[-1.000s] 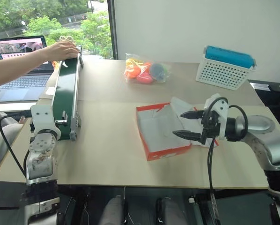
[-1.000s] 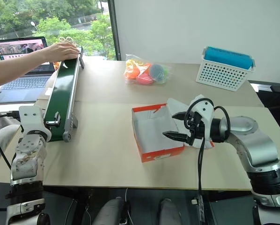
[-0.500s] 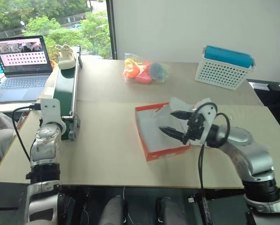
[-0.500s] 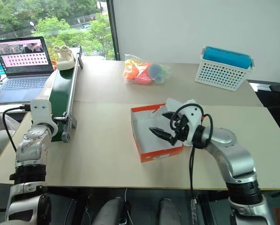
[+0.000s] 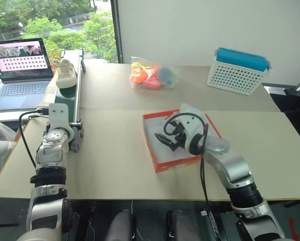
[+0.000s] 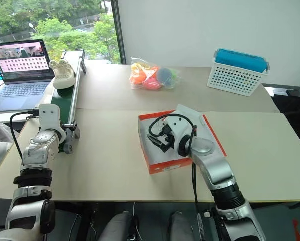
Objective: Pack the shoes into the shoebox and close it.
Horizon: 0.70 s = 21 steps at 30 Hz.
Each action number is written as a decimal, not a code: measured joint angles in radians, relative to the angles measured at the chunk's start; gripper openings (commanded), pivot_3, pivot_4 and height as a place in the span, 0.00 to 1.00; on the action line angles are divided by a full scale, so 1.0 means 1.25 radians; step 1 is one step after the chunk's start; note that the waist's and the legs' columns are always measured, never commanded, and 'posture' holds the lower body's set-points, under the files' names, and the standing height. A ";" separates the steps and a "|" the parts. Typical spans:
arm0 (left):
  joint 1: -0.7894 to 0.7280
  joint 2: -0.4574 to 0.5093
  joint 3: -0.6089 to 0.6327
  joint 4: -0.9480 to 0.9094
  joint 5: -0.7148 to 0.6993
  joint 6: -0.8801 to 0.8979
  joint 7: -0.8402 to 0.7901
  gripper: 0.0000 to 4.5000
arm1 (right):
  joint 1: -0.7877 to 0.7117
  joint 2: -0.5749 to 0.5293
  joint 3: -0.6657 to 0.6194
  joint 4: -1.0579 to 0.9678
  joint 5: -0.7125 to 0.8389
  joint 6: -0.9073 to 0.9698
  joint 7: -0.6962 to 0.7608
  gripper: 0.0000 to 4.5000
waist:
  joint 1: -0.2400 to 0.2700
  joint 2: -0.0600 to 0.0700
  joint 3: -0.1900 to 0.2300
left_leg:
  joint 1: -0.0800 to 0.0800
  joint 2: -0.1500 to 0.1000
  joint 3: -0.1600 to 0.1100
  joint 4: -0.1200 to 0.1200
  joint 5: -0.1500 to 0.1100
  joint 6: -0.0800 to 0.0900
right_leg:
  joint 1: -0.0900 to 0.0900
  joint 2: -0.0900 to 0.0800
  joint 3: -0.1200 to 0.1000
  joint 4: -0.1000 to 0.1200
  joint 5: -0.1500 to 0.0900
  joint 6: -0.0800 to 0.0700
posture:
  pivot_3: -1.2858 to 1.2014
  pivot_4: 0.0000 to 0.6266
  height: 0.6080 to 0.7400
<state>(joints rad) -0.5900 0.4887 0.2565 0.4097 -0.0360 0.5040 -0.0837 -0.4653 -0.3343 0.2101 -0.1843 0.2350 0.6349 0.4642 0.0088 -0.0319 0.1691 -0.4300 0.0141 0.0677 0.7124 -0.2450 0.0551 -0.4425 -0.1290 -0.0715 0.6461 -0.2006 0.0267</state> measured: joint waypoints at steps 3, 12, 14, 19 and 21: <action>-0.001 0.012 -0.006 -0.002 -0.001 0.001 -0.010 1.00 | 0.000 0.005 0.004 0.000 0.000 0.000 0.007 0.98 | -0.001 0.000 0.000 | 0.000 0.000 0.000 0.000 0.000 0.000 | 0.000 0.000 0.000 0.000 0.000 0.000 | 0.52 0.24 0.69; -0.017 0.044 -0.008 -0.007 0.000 0.001 -0.012 1.00 | 0.017 -0.017 0.008 -0.026 0.012 -0.002 0.077 0.98 | -0.007 0.000 0.000 | 0.000 0.000 0.000 0.000 0.000 0.000 | 0.000 0.000 0.000 0.000 0.000 0.000 | 0.52 0.24 0.69; -0.016 0.043 -0.009 -0.012 0.000 0.002 -0.011 1.00 | 0.042 -0.042 0.007 -0.068 0.033 -0.013 0.125 0.98 | -0.005 0.000 0.000 | 0.000 0.000 0.000 0.000 0.000 0.001 | 0.000 0.000 0.000 0.000 0.000 0.000 | 0.52 0.24 0.69; -0.016 0.043 -0.009 -0.024 -0.001 0.003 -0.008 1.00 | 0.065 -0.093 0.009 -0.112 0.067 -0.037 0.226 0.98 | -0.004 0.000 0.000 | 0.001 0.000 -0.001 0.000 0.000 0.001 | 0.001 0.000 0.000 0.000 0.000 0.000 | 0.52 0.24 0.69; -0.015 0.043 -0.010 -0.027 -0.001 0.005 -0.006 1.00 | 0.065 -0.108 0.010 -0.112 0.068 -0.049 0.255 0.98 | -0.004 0.000 0.000 | 0.001 0.000 -0.001 0.000 0.000 0.001 | 0.001 0.000 0.000 0.000 0.000 0.000 | 0.52 0.24 0.69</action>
<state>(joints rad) -0.6091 0.5425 0.2444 0.3755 -0.0374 0.5104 -0.0912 -0.3841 -0.4694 0.2226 -0.3241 0.3205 0.5732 0.7832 0.0042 -0.0324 0.1693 -0.4290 0.0145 0.0670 0.7122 -0.2456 0.0561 -0.4417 -0.1284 -0.0716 0.6461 -0.2006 0.0267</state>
